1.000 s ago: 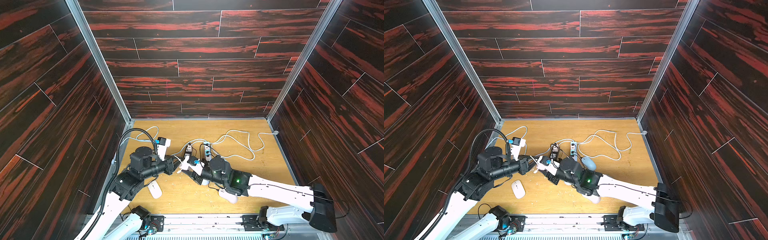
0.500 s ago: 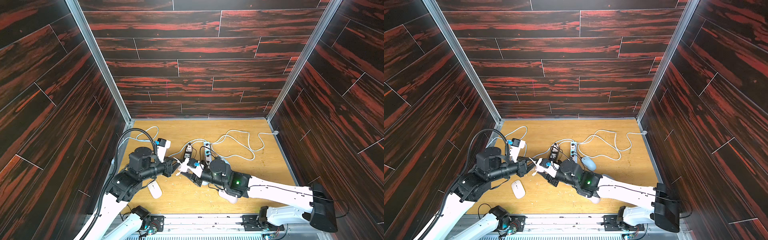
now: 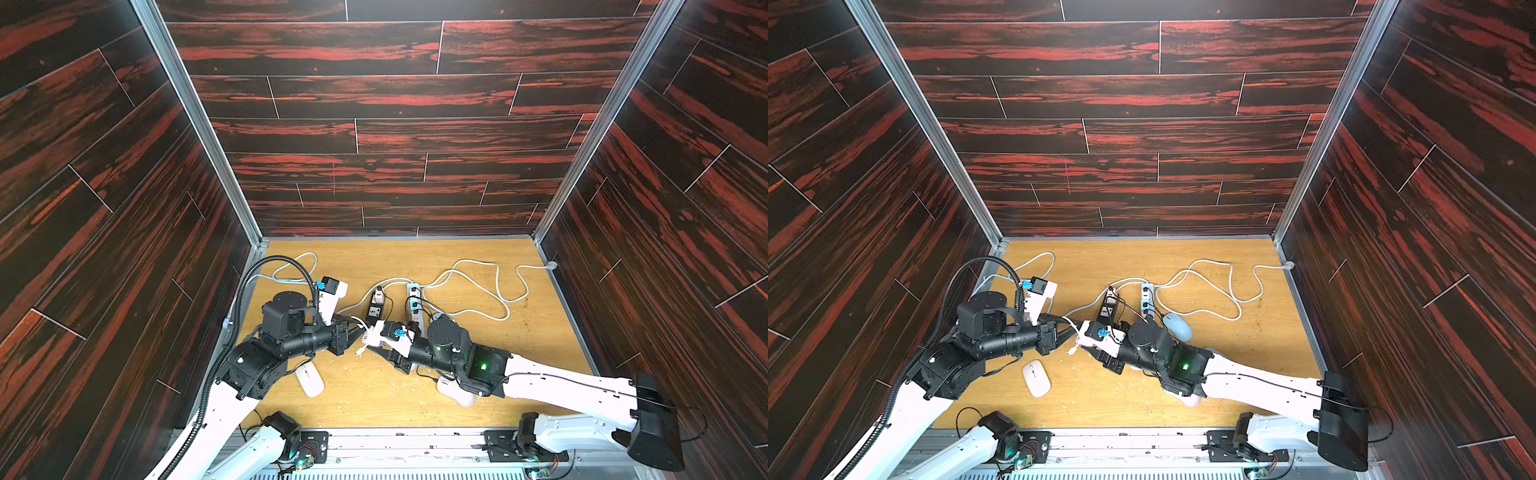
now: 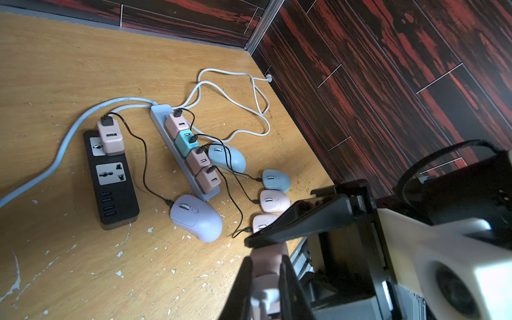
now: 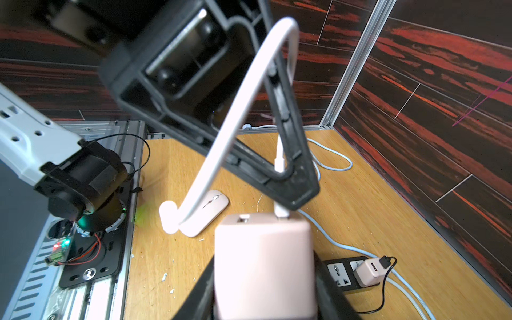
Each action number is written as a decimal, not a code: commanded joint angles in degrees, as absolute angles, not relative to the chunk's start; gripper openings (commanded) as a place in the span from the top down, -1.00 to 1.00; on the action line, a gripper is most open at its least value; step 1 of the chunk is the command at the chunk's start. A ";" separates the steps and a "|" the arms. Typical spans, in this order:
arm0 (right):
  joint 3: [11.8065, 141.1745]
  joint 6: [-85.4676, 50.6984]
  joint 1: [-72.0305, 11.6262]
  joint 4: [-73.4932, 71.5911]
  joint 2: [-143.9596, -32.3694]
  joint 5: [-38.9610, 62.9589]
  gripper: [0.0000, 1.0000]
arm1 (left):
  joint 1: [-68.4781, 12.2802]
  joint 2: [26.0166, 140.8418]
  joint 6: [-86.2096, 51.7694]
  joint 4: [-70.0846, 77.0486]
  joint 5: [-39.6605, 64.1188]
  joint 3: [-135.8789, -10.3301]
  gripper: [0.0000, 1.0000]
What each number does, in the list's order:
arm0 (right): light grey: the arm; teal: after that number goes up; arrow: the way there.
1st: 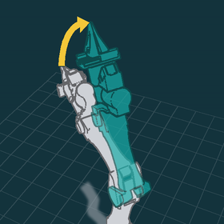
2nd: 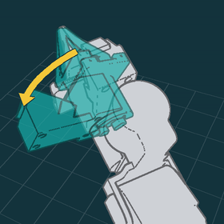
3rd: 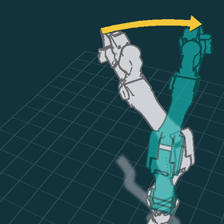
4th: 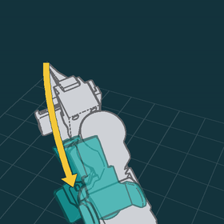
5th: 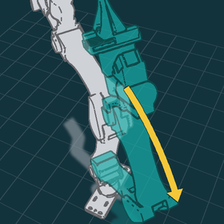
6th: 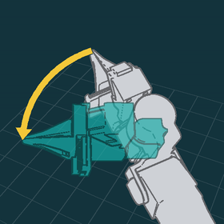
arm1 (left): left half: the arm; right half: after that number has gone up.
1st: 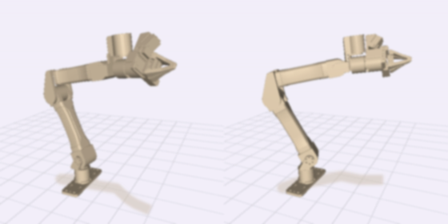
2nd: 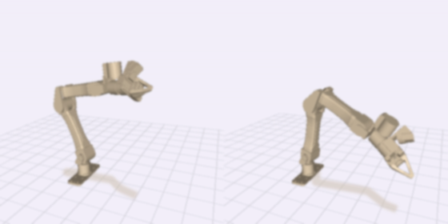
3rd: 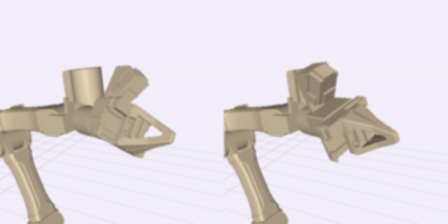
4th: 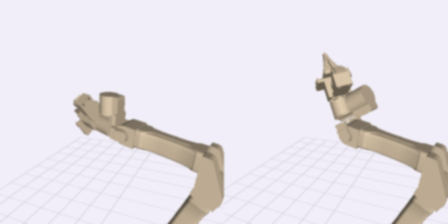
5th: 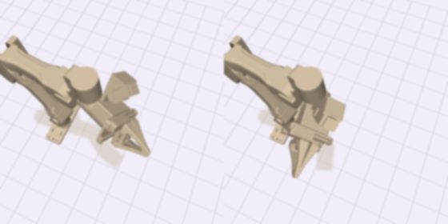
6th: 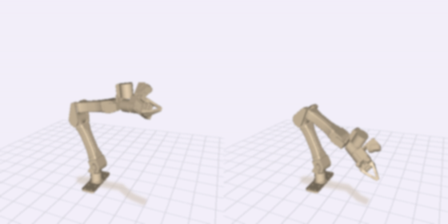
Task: Unplug the wireless mouse
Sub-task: Remove the power cord from the plug.
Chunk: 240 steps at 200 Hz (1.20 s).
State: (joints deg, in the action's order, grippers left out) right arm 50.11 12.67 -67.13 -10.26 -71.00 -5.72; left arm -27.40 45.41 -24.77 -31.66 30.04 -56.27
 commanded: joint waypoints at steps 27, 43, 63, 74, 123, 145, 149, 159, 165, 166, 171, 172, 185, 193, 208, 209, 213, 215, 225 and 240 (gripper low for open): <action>45.35 8.61 -63.10 2.14 -70.53 -12.05 0.57 | -25.04 41.43 -26.04 -28.04 20.19 -59.78 1.00; 44.87 7.72 -63.06 1.85 -70.88 -11.31 0.58 | -25.02 40.72 -27.49 -26.22 19.12 -59.13 1.00; 44.65 7.04 -63.08 1.80 -71.41 -11.04 0.58 | -24.97 40.52 -28.26 -25.60 18.57 -58.93 1.00; 44.53 6.95 -63.09 1.76 -71.61 -11.54 0.60 | -25.05 40.68 -28.38 -25.58 18.89 -59.04 1.00; 44.43 8.59 -62.85 2.77 -70.97 -12.50 0.62 | -25.05 43.28 -28.87 -27.19 21.37 -60.27 1.00; 45.34 7.84 -62.47 3.86 -71.34 -12.77 0.63 | -24.96 43.08 -27.91 -31.22 13.93 -61.45 1.00; 45.42 7.25 -62.41 3.77 -71.57 -13.10 0.64 | -24.96 43.02 -27.86 -31.98 12.24 -61.69 1.00; 45.44 4.95 -62.44 3.11 -72.20 -13.46 0.69 | -24.88 42.81 -27.65 -34.56 8.08 -62.27 1.00; 45.41 2.99 -62.44 2.48 -72.76 -13.40 0.72 | -24.91 42.72 -27.56 -35.22 4.78 -62.52 1.00; 45.47 2.64 -62.42 2.47 -72.86 -13.43 0.73 | -24.94 42.72 -27.54 -35.28 4.50 -62.59 1.00; 45.79 0.68 -62.46 2.21 -73.44 -13.52 0.75 | -24.76 42.78 -27.70 -36.08 1.69 -62.80 1.00; 45.88 0.25 -62.46 2.16 -73.95 -13.49 0.75 | -24.73 42.79 -27.78 -36.32 0.98 -62.87 1.00; 47.85 -3.61 -62.56 2.71 -77.19 -11.34 0.79 | -24.31 43.55 -29.04 -39.83 -5.83 -63.84 1.00; 49.19 -5.96 -62.98 2.42 -79.66 -9.89 0.81 | -23.64 43.85 -29.62 -41.02 -8.11 -64.06 1.00; 50.62 -9.21 -63.69 -0.07 -83.12 -7.32 0.84 | -21.59 44.21 -31.36 -42.21 -10.34 -63.69 1.00; 50.67 -9.39 -63.75 -0.21 -83.31 -7.17 0.84 | -21.39 44.21 -31.46 -42.24 -10.49 -63.66 1.00; 51.23 -10.43 -63.74 -0.96 -84.18 -6.29 0.84 | -20.69 44.25 -31.89 -42.58 -11.03 -63.71 1.00; 51.46 -10.91 -63.73 -1.32 -84.68 -5.73 0.84 | -20.38 44.29 -32.08 -42.86 -11.13 -63.70 1.00; 53.59 -12.72 -63.81 -1.84 -87.65 -4.06 0.84 | -18.62 44.21 -32.79 -44.37 -12.55 -64.03 1.00; 57.79 -14.41 -63.81 -1.89 -93.02 -2.75 0.84 | -16.50 43.86 -33.76 -46.79 -15.99 -64.96 1.00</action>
